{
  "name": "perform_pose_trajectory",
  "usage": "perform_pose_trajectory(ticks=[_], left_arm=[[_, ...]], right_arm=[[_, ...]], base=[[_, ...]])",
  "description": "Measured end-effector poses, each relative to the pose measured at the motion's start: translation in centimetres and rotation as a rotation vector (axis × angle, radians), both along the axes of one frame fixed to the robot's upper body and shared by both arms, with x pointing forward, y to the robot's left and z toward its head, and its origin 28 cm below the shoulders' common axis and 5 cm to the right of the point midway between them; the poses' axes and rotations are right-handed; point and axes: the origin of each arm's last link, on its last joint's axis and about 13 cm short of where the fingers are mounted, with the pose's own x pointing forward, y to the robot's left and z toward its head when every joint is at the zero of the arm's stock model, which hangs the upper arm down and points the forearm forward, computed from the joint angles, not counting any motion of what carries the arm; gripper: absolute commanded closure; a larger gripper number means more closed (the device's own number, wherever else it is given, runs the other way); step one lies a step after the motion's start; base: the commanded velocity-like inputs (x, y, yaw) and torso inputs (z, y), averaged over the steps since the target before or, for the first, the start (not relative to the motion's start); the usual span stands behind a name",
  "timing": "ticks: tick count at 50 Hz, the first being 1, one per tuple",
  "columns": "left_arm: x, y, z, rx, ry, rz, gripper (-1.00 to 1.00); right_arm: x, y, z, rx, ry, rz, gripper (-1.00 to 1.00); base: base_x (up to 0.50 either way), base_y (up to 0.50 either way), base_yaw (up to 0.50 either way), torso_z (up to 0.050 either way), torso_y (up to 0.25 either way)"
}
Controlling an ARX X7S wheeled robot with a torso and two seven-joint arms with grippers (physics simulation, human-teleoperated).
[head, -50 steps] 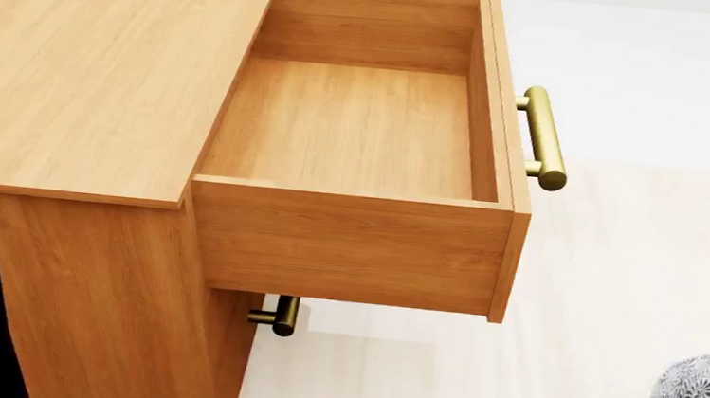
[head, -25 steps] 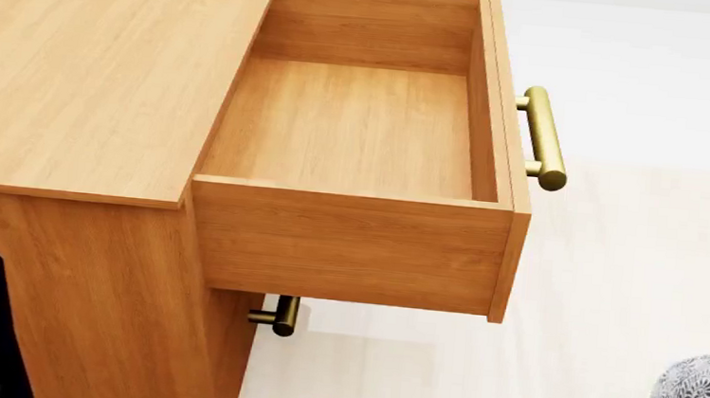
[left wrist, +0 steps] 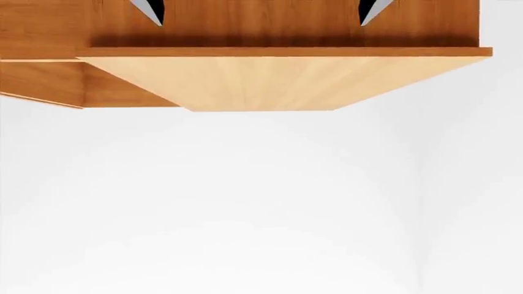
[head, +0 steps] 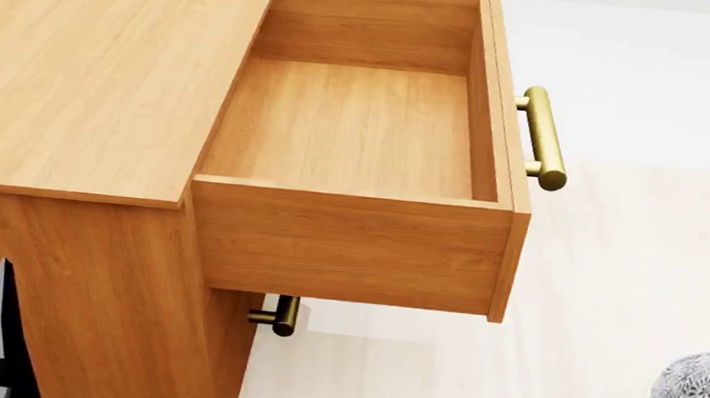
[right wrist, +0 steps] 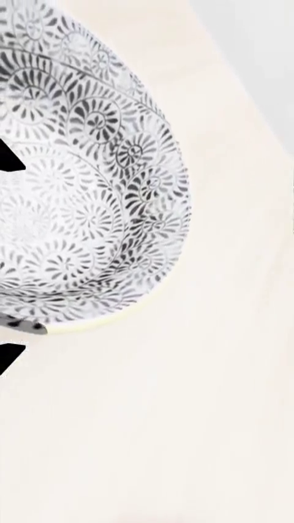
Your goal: Put the bowl on top of the cabinet.
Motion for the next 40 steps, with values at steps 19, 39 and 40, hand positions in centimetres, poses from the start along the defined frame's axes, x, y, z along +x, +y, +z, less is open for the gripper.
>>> perform_pose_trajectory(ticks=[19,39,40], left_arm=[[0.14,-0.08,-0.25,0.003,0.008,-0.003,-1.0],[0.1,-0.17,-0.29,0.001,0.009,-0.009,-1.0],[0.09,-0.18,-0.28,0.001,0.009,-0.01,-1.0]], right_arm=[[-0.09,-0.16,-0.81,-0.035,0.044,-0.022,1.0],[-0.33,0.25,-0.53,-0.015,0.023,-0.03,1.0],[-0.36,0.27,-0.5,-0.014,0.022,-0.03,1.0]], base=[[0.0,0.0,0.0,0.0,0.0],[0.0,0.0,0.0,0.0,0.0],[0.0,0.0,0.0,0.0,0.0]])
